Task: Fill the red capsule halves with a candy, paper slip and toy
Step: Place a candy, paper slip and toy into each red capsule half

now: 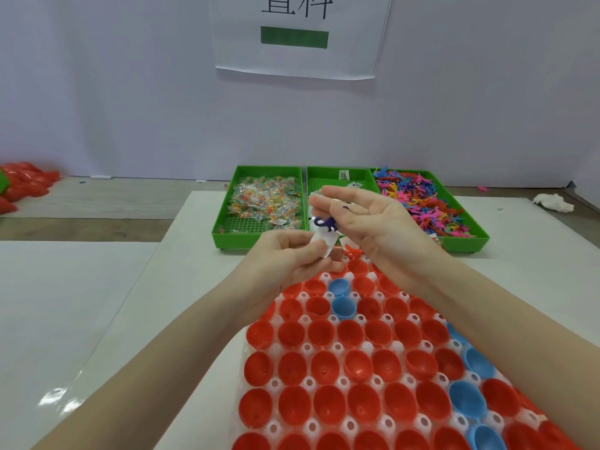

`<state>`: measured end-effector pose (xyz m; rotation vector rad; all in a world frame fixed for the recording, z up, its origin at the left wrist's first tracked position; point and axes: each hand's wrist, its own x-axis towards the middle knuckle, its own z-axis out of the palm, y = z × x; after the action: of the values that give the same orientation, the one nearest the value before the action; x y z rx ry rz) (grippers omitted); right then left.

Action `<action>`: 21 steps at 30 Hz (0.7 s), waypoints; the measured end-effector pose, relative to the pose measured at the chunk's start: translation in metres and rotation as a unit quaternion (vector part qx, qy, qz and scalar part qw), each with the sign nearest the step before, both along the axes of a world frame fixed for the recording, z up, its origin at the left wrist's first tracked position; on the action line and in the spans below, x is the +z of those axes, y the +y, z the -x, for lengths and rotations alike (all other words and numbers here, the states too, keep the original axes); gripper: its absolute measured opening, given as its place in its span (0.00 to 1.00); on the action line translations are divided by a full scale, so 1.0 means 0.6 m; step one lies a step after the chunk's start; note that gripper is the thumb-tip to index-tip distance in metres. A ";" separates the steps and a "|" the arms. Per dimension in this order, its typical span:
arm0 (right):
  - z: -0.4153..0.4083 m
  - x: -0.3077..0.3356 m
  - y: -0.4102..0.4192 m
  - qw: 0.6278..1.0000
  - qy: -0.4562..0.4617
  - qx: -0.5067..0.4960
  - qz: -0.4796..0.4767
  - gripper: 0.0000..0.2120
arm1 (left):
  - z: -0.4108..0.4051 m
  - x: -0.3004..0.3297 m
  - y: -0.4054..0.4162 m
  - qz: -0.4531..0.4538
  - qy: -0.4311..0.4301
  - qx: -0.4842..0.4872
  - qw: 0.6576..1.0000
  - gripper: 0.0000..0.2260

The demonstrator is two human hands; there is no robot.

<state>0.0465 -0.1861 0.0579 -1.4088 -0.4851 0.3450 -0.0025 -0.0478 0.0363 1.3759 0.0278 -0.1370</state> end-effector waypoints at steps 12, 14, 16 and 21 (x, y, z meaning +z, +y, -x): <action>0.003 0.000 0.002 0.992 -0.025 -0.017 0.126 0.17 | 0.004 0.016 0.025 -0.047 -0.069 -0.063 0.995 0.09; 0.000 0.002 0.007 0.983 -0.093 -0.058 0.150 0.11 | 0.000 0.018 0.028 -0.105 -0.090 -0.022 0.990 0.12; -0.003 0.001 0.015 0.970 -0.156 -0.070 0.173 0.07 | -0.006 0.017 0.029 -0.151 -0.109 0.028 0.982 0.20; -0.022 -0.011 0.040 0.952 -0.203 -0.071 0.216 0.05 | -0.019 -0.006 0.045 -0.371 -0.156 0.096 0.911 0.23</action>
<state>0.0596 -0.1618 0.0513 -1.9472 -0.6636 0.0380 0.0089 -0.0209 0.0329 2.1320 -0.0583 0.2938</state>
